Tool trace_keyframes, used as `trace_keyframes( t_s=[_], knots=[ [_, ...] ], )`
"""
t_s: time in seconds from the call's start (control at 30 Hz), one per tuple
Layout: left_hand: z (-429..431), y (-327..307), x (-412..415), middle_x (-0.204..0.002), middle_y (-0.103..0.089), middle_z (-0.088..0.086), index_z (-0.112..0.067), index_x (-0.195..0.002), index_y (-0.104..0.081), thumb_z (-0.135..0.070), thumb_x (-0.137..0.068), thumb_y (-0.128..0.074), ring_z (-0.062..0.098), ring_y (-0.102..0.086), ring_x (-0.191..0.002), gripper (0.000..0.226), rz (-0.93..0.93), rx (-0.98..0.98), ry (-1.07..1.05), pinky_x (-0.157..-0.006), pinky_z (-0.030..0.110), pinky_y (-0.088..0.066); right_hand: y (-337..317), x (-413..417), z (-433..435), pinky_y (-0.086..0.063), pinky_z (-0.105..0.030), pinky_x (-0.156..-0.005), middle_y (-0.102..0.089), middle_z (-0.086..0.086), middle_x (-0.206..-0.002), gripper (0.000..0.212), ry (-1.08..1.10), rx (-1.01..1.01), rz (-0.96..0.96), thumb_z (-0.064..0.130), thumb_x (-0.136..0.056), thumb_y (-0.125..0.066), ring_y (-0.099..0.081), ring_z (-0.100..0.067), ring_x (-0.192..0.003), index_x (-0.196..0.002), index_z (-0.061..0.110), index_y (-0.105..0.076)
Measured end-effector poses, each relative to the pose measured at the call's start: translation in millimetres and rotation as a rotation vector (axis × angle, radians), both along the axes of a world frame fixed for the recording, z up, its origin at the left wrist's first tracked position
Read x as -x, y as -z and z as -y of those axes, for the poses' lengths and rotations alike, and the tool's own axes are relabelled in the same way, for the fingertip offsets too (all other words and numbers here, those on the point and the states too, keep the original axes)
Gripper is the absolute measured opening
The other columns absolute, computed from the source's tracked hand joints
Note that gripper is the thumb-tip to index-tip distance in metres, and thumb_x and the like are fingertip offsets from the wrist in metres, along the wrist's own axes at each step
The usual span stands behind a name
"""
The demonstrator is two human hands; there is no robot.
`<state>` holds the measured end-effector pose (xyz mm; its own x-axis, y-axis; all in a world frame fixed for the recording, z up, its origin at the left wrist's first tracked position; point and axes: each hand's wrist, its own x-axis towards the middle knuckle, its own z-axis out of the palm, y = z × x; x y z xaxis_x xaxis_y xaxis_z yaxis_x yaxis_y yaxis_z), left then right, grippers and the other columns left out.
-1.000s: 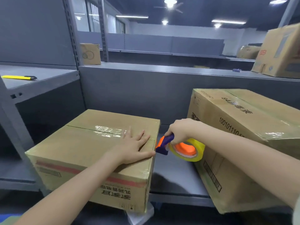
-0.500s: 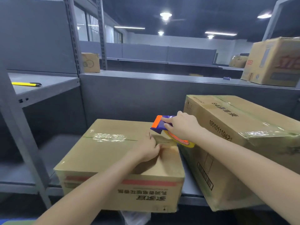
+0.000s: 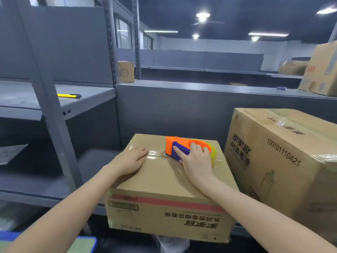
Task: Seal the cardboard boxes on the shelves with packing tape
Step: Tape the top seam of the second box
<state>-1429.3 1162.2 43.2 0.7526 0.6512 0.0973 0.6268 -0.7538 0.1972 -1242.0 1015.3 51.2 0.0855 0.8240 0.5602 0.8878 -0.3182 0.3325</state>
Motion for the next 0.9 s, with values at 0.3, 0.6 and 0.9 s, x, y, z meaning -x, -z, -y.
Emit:
trace_keyframes(
  t_s=[0.3,0.6,0.9],
  knots=[
    [-7,13,12,-0.152,-0.021,-0.020,-0.038,-0.144,-0.027,-0.046,-0.099,-0.024,0.012,-0.007,-0.143,0.046,0.016,-0.005,-0.017,-0.115,0.032,-0.004,12,-5,5,-0.050,-0.039,-0.072,-0.064,-0.009,-0.082,0.047,-0.087,-0.159,-0.085,0.030,-0.066,-0.082,-0.059,-0.029,-0.072,-0.111,0.029,-0.070],
    [48,18,-6,-0.156,-0.014,-0.010,-0.031,-0.147,-0.019,-0.044,-0.098,-0.019,0.019,-0.005,-0.144,0.051,-0.010,-0.023,-0.275,-0.114,0.040,-0.001,13,-61,-4,-0.048,-0.041,-0.075,-0.061,-0.016,-0.094,0.052,-0.428,-0.113,-0.190,0.021,-0.070,-0.080,-0.060,-0.036,-0.084,-0.119,0.024,-0.065],
    [64,11,-13,-0.144,-0.038,-0.010,-0.032,-0.135,-0.042,-0.044,-0.097,-0.024,0.026,-0.032,-0.129,0.044,0.021,-0.057,-0.218,-0.104,0.041,-0.020,8,-75,-4,-0.026,-0.056,-0.106,-0.048,-0.017,-0.137,0.042,-0.391,-0.135,0.033,0.030,-0.083,-0.053,-0.036,-0.040,-0.127,-0.124,0.029,-0.060]
  ],
)
